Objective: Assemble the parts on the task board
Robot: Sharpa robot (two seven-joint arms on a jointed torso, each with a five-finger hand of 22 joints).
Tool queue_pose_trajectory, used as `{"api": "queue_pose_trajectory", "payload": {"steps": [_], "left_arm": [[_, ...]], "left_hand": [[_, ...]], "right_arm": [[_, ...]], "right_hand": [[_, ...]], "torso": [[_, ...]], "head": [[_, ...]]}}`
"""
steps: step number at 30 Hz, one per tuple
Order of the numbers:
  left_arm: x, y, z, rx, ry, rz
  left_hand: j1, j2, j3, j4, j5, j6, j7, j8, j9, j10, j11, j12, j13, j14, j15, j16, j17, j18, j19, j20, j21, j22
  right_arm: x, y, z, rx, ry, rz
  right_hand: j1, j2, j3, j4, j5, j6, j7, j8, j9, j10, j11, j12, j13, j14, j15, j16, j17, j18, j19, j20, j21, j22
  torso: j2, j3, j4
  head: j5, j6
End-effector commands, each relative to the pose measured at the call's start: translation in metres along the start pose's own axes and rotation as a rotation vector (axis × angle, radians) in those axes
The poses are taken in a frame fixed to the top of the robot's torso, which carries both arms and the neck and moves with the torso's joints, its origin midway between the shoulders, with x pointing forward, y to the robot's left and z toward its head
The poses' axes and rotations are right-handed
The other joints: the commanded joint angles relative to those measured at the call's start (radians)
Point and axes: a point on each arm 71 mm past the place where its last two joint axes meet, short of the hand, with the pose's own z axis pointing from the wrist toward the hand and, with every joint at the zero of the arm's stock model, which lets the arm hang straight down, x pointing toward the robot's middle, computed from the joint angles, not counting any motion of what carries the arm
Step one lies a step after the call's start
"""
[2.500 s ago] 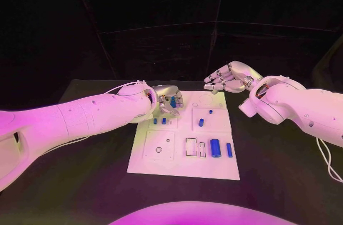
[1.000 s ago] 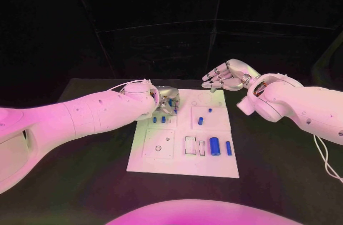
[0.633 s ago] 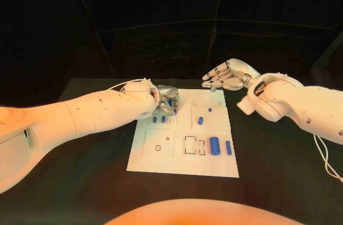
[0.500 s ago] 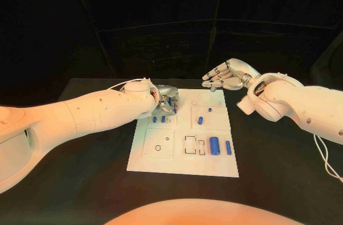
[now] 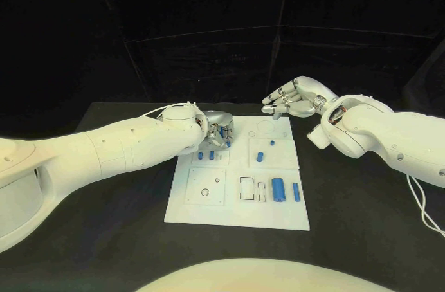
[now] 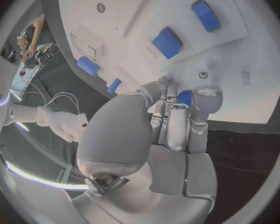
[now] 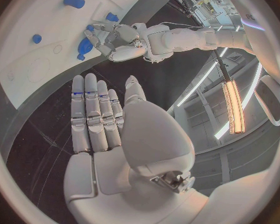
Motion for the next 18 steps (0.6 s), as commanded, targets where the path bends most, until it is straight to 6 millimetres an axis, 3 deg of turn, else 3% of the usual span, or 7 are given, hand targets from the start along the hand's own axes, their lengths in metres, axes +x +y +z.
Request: {"api": "queue_pose_trajectory", "payload": {"steps": [1, 18], "left_arm": [[-0.004, -0.003, -0.001, 0.04, -0.052, -0.013], [-0.016, 0.01, -0.022, 0.049, -0.133, -0.111]], "left_hand": [[-0.015, 0.001, 0.005, 0.002, -0.001, 0.011, -0.001, -0.008, -0.002, 0.01, -0.001, -0.007, -0.002, 0.004, -0.003, 0.005, -0.001, -0.014, 0.008, 0.0, 0.006, 0.004], [-0.032, -0.006, 0.005, 0.004, -0.001, 0.02, -0.001, -0.013, -0.005, 0.02, -0.002, -0.016, -0.007, 0.004, -0.003, 0.002, -0.011, -0.017, 0.013, -0.001, 0.02, 0.021]], "right_arm": [[0.0, 0.002, 0.0, -0.012, 0.001, 0.003], [-0.002, 0.001, -0.001, -0.009, -0.003, 0.002]], "right_hand": [[0.0, 0.006, -0.005, -0.004, 0.004, -0.006, 0.001, 0.002, 0.001, -0.006, 0.002, 0.004, -0.001, -0.005, 0.0, -0.005, -0.001, 0.003, 0.001, 0.003, -0.006, -0.001], [0.0, 0.006, -0.005, -0.004, 0.004, -0.006, 0.001, 0.002, 0.001, -0.006, 0.002, 0.004, -0.001, -0.005, 0.0, -0.005, -0.001, 0.003, 0.001, 0.003, -0.006, -0.001]], "torso": [[0.001, -0.0004, 0.0012], [0.002, -0.0018, 0.0051]], "head": [[-0.002, 0.003], [-0.003, 0.01]]}}
